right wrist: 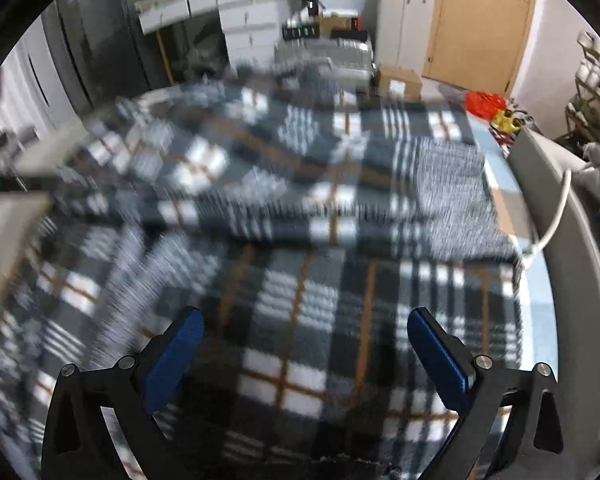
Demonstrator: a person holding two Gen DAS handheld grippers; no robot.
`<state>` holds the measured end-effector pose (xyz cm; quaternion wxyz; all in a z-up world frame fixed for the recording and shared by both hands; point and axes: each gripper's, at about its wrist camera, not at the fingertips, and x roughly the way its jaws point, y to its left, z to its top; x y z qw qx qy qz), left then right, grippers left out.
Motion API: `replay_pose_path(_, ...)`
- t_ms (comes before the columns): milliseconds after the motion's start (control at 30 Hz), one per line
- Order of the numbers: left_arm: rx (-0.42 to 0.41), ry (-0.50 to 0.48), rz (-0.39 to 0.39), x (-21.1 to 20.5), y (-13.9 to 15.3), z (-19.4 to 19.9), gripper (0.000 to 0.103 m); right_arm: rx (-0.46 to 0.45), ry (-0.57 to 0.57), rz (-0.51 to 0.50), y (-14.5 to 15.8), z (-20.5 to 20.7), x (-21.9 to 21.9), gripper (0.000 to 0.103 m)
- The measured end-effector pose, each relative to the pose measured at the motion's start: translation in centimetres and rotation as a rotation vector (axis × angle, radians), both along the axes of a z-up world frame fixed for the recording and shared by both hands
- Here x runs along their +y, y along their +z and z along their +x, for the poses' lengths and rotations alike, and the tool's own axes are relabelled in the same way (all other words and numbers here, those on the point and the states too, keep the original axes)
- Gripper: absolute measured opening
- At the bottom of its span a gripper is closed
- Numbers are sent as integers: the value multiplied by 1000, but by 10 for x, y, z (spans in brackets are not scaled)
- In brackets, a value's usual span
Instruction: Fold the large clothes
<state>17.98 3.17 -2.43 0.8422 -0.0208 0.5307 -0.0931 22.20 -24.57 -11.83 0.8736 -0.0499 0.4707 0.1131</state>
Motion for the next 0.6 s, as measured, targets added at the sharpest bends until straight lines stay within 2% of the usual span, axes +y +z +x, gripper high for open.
replay_pose_path(67, -31, 3, 2, -3, 14, 15, 71, -56, 2, 15, 31, 8, -4, 103)
replay_pose_path(133, -28, -13, -46, -7, 25, 38, 71, -101, -4, 25, 64, 26, -5, 103)
replay_pose_path(200, -11, -8, -34, -13, 30, 67, 71, -113, -1, 8, 93, 57, 1, 103)
replay_pose_path(300, -4, 14, -5, -28, 31, 118, 71, -106, 0, -26, 114, 106, 12, 103)
replay_pose_path(367, 14, 7, -23, -40, 24, 142, 71, -88, -8, -10, 117, 140, 18, 103)
replay_pose_path(500, 145, 7, -98, -55, -13, 191, 71, -41, -22, 12, 91, 203, 30, 103)
replay_pose_path(600, 146, 9, -82, -62, -28, 206, 71, 15, -3, -37, 61, 237, 41, 102)
